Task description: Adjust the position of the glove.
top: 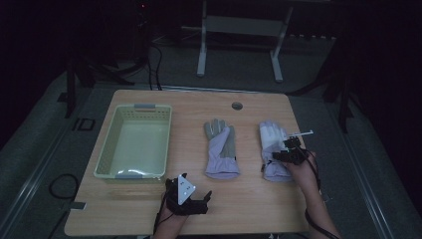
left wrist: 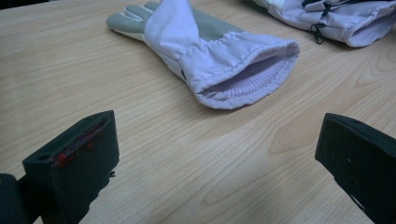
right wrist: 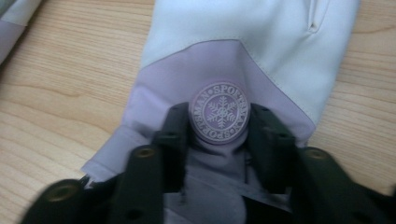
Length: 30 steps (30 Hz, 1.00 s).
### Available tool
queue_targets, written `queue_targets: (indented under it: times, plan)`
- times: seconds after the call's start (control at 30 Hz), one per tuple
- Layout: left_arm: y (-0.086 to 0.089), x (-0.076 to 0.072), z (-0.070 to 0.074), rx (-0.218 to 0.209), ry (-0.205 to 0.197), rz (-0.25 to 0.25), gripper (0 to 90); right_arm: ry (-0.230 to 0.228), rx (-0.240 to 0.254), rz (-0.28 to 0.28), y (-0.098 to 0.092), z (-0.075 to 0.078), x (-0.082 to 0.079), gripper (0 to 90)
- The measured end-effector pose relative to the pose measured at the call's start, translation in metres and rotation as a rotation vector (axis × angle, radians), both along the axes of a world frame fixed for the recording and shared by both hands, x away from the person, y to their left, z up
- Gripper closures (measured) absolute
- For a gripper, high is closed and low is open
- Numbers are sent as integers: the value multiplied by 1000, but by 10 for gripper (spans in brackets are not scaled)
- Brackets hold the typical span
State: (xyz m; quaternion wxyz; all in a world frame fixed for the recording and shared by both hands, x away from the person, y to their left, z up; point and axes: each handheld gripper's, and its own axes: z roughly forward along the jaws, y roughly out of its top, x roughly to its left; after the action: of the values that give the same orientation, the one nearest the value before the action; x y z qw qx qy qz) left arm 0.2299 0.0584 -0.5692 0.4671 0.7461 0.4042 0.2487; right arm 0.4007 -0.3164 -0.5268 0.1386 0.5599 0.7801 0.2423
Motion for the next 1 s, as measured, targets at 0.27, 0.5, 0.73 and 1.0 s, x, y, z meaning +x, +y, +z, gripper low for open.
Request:
queue_targets:
  times: [0.27,0.5,0.73,1.0]
  plan:
    - [0,0,0,-1,1,4,0,-47,-37,-4,8,0,-7,761]
    - [0,0,0,-3,4,4,0,-46,1,-36,5,17,-8,803]
    - [0,0,0,-4,0,6,0,-101,32,-36,8,65,-8,806]
    - [2,0,0,-18,-5,3,0,-181,71,-28,24,110,-10,806]
